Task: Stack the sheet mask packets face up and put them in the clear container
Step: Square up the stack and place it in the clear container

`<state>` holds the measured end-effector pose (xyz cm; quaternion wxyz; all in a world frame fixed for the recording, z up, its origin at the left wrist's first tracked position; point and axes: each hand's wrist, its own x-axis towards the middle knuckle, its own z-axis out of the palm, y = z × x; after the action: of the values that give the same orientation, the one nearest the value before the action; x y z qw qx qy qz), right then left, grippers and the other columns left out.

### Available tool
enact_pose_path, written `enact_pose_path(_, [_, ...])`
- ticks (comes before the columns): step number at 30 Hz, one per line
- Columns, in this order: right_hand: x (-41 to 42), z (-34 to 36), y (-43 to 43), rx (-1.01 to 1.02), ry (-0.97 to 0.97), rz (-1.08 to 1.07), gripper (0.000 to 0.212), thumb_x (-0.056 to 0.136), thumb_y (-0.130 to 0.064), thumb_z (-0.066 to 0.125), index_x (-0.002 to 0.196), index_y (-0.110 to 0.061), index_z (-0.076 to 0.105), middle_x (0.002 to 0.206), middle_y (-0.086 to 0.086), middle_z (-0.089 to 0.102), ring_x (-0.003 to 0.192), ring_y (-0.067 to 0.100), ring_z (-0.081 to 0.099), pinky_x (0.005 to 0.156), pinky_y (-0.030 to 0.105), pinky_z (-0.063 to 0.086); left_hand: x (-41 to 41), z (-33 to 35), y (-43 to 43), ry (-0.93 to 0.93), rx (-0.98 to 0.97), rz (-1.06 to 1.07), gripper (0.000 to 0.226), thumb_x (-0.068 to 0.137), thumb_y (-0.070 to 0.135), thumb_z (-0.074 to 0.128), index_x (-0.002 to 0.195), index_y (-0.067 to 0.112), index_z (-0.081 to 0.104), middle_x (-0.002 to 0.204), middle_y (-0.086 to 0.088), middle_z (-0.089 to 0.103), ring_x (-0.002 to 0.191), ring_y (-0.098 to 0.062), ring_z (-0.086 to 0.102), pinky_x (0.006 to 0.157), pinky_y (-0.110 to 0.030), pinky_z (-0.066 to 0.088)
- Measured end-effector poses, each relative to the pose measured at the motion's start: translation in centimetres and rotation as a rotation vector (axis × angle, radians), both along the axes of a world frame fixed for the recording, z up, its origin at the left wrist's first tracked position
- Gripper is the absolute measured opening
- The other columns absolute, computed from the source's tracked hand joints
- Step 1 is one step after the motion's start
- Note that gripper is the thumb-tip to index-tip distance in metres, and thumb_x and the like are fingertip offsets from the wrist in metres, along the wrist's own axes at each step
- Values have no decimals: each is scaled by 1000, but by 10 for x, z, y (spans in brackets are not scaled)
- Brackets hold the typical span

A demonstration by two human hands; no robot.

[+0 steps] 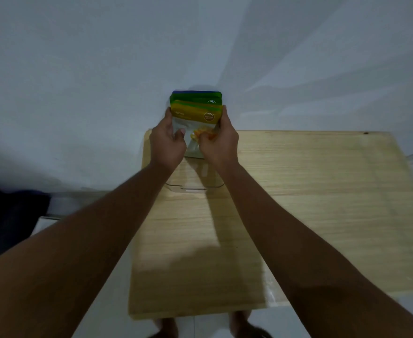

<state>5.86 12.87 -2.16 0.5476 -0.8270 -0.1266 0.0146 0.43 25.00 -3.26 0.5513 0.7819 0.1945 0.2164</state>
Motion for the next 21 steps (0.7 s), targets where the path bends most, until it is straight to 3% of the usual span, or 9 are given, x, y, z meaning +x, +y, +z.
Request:
enact_pose_path(4, [0,1,-2,5,60,46,72,79,-9,68,147,-13,43,117,1,71,100,10,69,89,33,60,-1,-2,2,46,-13,3,58,87,8,52,144,12,40,135,-7,60,126,-17,57,105,-43,48])
enact_pose_path(5, [-1,3,-5,23,87,24,72,80,-10,66,148,-11,41,124,3,68,99,5,67,88,28,60,1,-3,1,51,-22,9,55,89,8,51,143,8,40,135,-11,60,126,-21,57,105,-45,48])
enact_pose_path(7, [-3,3,-9,78,104,-55,72,90,-6,57,155,-5,29,142,3,55,103,-12,51,82,-2,45,4,0,-1,50,-27,88,48,93,19,48,139,3,41,133,-16,59,125,-27,57,103,-49,48])
enact_pose_path(9, [-5,2,-10,113,110,-94,67,97,-2,48,157,-2,19,141,6,51,103,-15,40,72,-11,33,4,7,-4,21,-112,175,49,96,35,44,132,3,46,130,-15,61,121,-27,59,102,-49,49])
enact_pose_path(13, [-6,7,-5,205,166,-26,60,92,-15,39,151,-2,38,120,9,66,91,-4,64,79,11,55,2,23,-7,-105,-375,71,34,101,33,37,101,12,64,91,-2,67,90,-18,63,86,-44,52])
enact_pose_path(16, [-8,13,0,201,131,-99,60,93,-16,38,153,-4,36,145,13,54,122,9,58,90,7,46,3,27,-8,-178,-475,150,45,101,38,37,100,2,65,85,-1,69,84,-15,63,83,-43,54])
enact_pose_path(17, [-10,16,1,215,121,-86,58,93,-14,38,151,-7,40,137,13,60,114,9,62,86,10,50,5,26,-8,-174,-480,174,49,101,38,37,101,-3,64,77,7,67,77,-9,61,76,-36,55])
enact_pose_path(19, [-12,15,5,233,102,-36,48,93,-7,37,139,-9,52,104,7,68,79,-1,66,69,17,56,6,27,-10,-127,-461,180,49,102,38,34,97,1,65,62,14,62,64,0,57,64,-21,49])
enact_pose_path(21, [-12,14,9,246,112,-62,43,93,-7,36,131,-8,56,98,5,67,74,0,65,64,19,55,6,24,-6,-123,-477,165,46,99,47,37,84,17,69,71,9,65,73,-9,60,74,-28,51])
